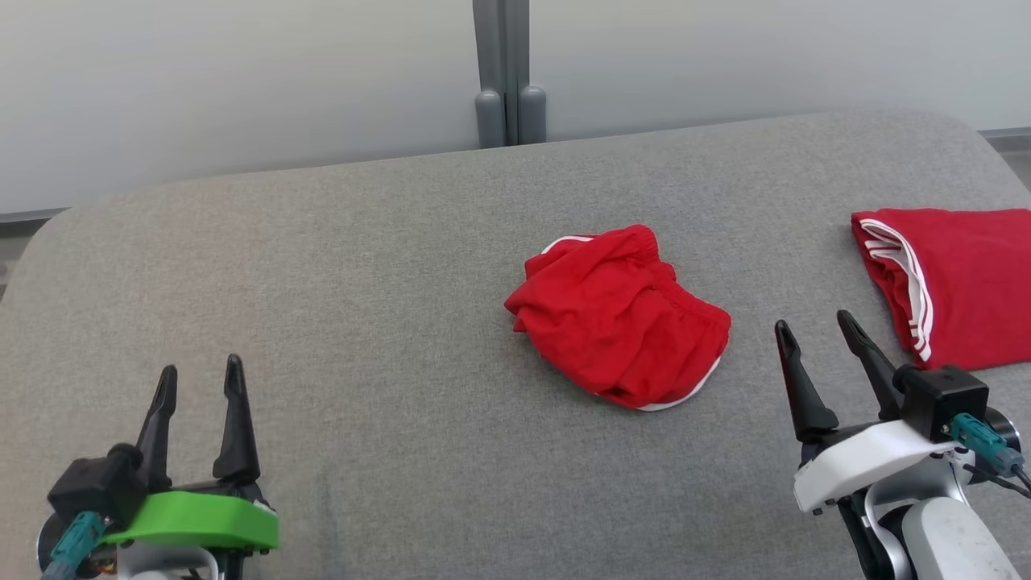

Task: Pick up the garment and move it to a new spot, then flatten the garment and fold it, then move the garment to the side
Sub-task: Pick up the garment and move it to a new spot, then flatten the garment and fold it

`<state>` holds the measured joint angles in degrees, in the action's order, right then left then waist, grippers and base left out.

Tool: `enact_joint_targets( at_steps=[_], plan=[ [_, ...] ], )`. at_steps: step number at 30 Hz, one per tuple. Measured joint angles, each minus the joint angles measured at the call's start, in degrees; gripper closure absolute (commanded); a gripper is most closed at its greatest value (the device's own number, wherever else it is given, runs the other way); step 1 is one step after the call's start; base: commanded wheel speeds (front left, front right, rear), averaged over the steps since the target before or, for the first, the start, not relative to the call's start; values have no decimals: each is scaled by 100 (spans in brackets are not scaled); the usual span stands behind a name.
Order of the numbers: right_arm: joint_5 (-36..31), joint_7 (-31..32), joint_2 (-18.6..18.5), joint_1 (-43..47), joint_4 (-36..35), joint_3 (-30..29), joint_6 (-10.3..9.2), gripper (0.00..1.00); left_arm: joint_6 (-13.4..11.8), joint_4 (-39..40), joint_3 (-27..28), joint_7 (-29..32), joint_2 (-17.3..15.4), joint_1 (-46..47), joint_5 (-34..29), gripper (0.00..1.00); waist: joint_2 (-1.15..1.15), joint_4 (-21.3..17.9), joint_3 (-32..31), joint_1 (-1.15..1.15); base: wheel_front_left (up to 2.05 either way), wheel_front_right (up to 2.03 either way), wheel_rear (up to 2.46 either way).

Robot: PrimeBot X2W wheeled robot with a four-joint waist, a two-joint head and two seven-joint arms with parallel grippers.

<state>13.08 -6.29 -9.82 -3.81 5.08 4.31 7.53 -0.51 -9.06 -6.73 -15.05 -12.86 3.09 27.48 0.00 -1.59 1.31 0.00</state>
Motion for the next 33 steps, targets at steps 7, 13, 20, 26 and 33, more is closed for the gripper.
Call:
enact_joint_targets(
  at_steps=[7, 13, 20, 26, 33],
  plan=[
    [-2, -132, 68, 121, 323, -121, 0, 0, 10, 120, 223, 0, 100, -494, -160, 0, 0, 55, -55, 0, 0, 0, 0],
    [-3, -225, 102, 127, 508, -131, 0, 0, 162, -7, 223, 0, 119, -565, -210, 0, 0, 36, -26, 0, 0, 0, 0],
    [-14, -246, 105, 70, 531, -108, 0, 0, 232, -2, 274, 0, 171, -465, -286, 0, 0, -7, 4, 0, 0, 0, 0],
    [-19, -238, 98, 16, 527, -56, 0, 0, 280, -21, 305, 0, 263, -459, -331, 0, 0, -46, 5, 0, 0, 0, 0],
    [-19, -230, 92, -3, 532, -4, 0, 0, 308, -63, 343, 0, 303, -415, -367, 0, 0, -74, 1, 0, 0, 0, 0]
  ],
)
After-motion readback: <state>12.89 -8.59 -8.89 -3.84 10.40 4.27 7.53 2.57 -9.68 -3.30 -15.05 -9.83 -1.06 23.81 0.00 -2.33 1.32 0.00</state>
